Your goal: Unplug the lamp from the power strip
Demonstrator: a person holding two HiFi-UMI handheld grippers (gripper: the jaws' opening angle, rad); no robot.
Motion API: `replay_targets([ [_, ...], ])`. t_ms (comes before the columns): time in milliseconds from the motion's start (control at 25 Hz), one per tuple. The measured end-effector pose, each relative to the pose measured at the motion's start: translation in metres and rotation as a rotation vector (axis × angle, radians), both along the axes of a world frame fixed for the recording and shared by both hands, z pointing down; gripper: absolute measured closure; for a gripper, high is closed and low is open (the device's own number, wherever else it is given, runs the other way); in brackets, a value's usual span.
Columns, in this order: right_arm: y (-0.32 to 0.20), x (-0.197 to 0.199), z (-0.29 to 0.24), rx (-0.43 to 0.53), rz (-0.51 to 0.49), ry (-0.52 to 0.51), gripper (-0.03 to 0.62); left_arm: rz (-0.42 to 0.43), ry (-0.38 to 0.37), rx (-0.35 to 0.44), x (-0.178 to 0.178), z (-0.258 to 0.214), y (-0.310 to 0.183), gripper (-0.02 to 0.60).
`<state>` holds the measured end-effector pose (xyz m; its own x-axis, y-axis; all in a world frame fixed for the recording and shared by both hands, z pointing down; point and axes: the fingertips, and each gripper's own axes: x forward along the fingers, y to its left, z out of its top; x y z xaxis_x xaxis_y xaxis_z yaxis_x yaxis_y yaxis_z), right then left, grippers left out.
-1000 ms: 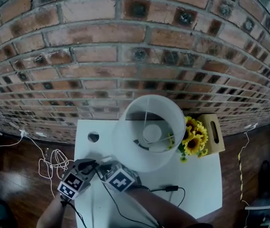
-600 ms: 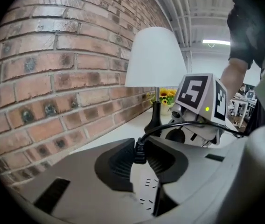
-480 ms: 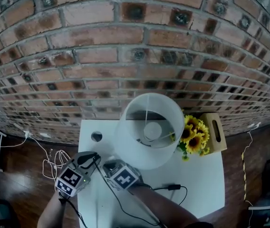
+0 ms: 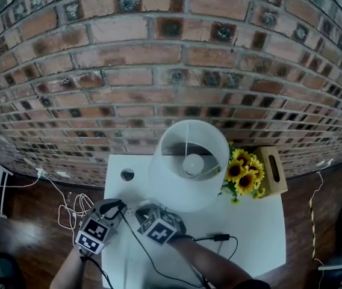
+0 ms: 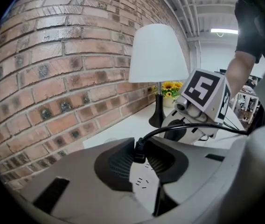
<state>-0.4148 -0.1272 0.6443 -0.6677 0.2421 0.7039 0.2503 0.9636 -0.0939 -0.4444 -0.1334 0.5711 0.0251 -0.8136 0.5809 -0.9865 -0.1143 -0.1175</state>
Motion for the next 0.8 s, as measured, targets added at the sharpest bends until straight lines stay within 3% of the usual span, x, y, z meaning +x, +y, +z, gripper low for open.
replay_targets([
  [200, -0.015, 0.007, -0.046, 0.033, 0.044, -0.120, 0.592, -0.060, 0.005, -0.008, -0.002, -0.001, 0.014, 0.488],
  [480, -0.008, 0.047, -0.092, 0.026, 0.086, -0.203, 0.591, -0.139, 0.065, 0.031, 0.006, -0.022, 0.024, 0.487],
  [800, -0.017, 0.093, -0.170, 0.082, 0.177, -0.331, 0.592, -0.200, 0.125, 0.019, 0.027, -0.020, 0.043, 0.486],
])
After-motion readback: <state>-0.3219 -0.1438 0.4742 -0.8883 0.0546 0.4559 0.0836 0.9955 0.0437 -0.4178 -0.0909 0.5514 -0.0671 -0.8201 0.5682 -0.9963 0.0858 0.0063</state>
